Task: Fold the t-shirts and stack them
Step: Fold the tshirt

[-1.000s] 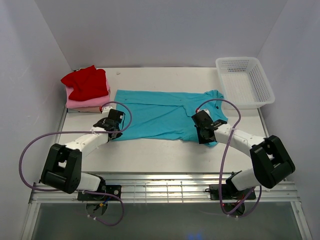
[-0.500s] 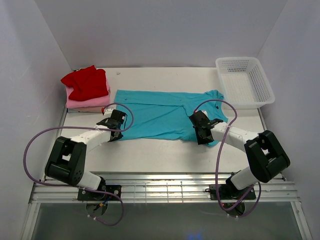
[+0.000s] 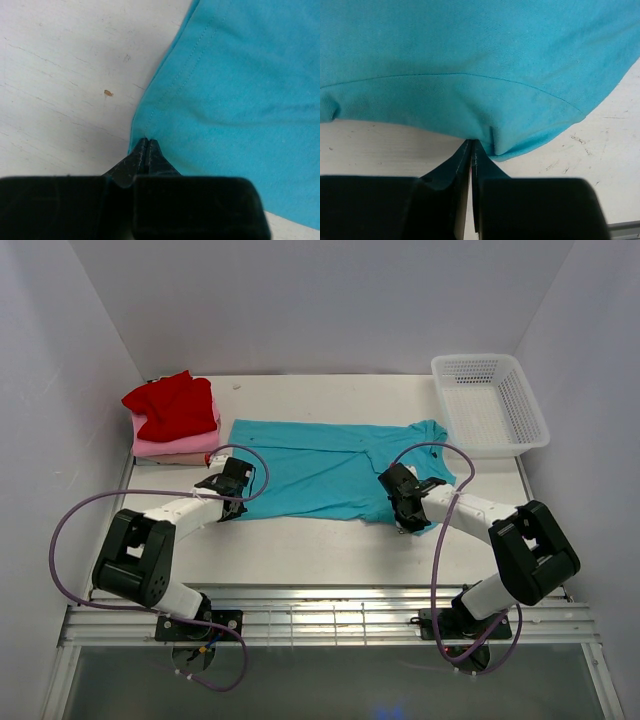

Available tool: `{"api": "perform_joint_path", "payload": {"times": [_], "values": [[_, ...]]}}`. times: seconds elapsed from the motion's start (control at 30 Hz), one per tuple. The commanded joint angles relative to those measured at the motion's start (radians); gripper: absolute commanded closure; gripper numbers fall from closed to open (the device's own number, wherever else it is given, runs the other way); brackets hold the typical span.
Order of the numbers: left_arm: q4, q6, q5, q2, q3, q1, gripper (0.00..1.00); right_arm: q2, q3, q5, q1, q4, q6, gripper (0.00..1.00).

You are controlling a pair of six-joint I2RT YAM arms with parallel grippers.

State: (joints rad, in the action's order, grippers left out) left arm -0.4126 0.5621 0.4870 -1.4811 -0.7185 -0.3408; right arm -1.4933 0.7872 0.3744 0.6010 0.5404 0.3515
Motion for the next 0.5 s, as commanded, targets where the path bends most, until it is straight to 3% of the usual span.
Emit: {"api": "perform_joint_path", "payload": {"times": [0.0, 0.47], "values": [[-0.034, 0.001, -0.014, -0.013, 0.008, 0.002, 1.0, -0.019, -0.019, -0.028, 0.008, 0.018, 0.015, 0.92], [-0.058, -0.019, -0.03, 0.139, -0.067, -0.012, 1.0, 0.226, 0.139, 0.073, 0.011, 0.237, 0.018, 0.92]]}}
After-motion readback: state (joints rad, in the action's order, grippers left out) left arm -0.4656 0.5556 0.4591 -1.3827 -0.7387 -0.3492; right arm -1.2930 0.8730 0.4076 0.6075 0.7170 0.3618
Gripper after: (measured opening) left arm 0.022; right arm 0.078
